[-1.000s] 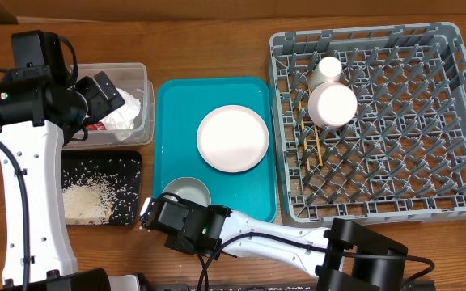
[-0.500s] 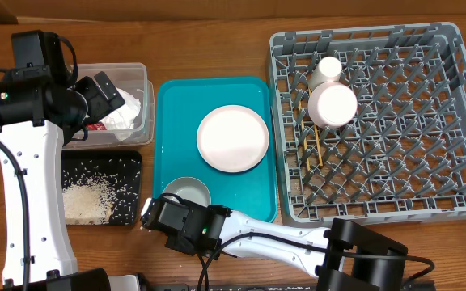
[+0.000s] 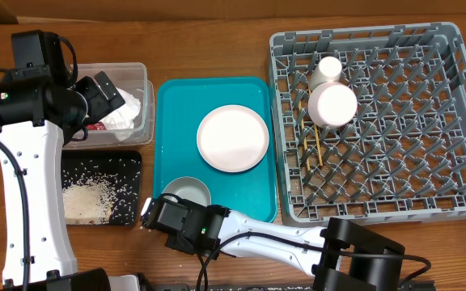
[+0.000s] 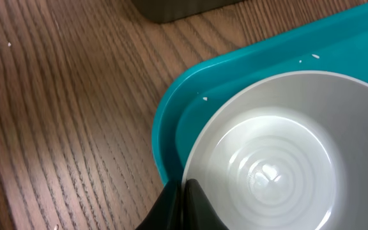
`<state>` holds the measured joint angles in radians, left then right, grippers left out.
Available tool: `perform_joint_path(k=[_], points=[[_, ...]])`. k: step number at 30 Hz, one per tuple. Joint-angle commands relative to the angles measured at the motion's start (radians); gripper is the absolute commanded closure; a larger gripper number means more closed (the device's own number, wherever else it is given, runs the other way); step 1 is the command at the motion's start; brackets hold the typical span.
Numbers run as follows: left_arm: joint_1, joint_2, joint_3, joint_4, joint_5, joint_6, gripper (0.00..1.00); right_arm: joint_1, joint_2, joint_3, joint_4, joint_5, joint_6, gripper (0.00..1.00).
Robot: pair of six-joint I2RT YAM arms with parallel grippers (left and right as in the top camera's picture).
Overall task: Sort waste into correct bins and load items into the dishwasher
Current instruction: 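Grasp the rim of the white bowl with the right gripper, then carry the white bowl into the rack and set it down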
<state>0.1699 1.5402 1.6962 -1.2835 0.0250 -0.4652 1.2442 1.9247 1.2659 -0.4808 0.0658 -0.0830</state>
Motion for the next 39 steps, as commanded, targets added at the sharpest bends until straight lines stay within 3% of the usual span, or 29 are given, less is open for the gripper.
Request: perform_joint_path(k=[1,7,13,19,27,31,39], points=[[-0.007,0.003,0.006,0.001,-0.007,0.009,0.0,-0.003,0.015,0.008,0.004,0.001,0.001,0.96],[-0.007,0.003,0.006,0.002,-0.006,0.008,0.0,-0.009,-0.014,0.061,-0.005,0.029,0.008,0.96],[-0.007,0.003,0.006,0.002,-0.007,0.008,0.0,-0.064,-0.171,0.12,-0.003,0.026,0.127,0.96],[-0.007,0.003,0.006,0.001,-0.006,0.009,0.0,-0.248,-0.41,0.121,-0.084,-0.106,0.257,0.96],[-0.007,0.003,0.006,0.001,-0.006,0.009,0.0,-0.724,-0.603,0.121,-0.196,-0.675,0.395,0.96],[-0.007,0.003,0.006,0.001,-0.007,0.009,0.0,-0.97,-0.604,0.107,-0.26,-1.004,0.394,0.96],[-0.007,0.003,0.006,0.001,-0.006,0.009,0.0,-1.296,-0.602,-0.08,-0.285,-1.344,0.312,0.96]])
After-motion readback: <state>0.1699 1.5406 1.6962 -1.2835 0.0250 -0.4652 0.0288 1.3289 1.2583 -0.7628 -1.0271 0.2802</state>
